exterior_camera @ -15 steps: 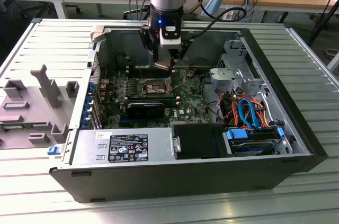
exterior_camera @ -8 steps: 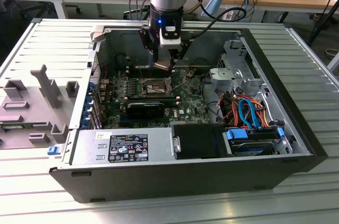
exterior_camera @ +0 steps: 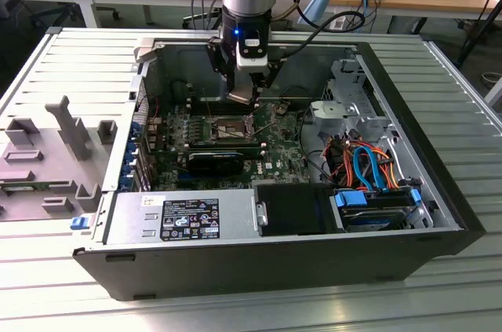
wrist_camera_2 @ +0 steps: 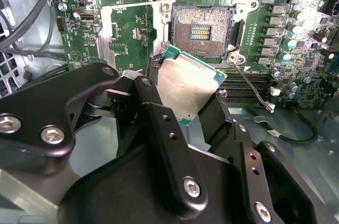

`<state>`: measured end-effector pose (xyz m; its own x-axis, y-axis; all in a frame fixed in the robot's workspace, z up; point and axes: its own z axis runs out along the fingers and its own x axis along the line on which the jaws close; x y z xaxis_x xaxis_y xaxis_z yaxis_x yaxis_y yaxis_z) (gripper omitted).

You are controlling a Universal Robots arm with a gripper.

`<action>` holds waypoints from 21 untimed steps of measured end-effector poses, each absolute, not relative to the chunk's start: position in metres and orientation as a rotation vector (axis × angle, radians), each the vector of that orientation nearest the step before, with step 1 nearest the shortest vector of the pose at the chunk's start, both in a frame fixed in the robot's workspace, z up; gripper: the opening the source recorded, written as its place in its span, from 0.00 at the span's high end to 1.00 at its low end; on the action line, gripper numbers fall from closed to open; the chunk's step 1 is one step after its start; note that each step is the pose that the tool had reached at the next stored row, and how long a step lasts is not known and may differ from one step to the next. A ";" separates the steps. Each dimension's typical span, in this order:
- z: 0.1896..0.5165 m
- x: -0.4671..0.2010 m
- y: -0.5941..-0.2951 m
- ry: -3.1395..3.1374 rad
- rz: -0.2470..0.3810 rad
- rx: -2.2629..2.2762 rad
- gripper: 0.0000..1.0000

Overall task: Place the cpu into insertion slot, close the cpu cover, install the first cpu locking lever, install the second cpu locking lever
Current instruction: 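Place the cpu into insertion slot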

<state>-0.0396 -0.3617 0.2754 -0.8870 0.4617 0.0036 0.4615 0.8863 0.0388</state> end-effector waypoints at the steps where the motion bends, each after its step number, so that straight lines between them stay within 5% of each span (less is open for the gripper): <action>1: 0.275 -0.040 -0.362 3.045 0.061 0.746 0.45; 21: 0.275 -0.040 -0.362 3.041 0.060 0.762 0.45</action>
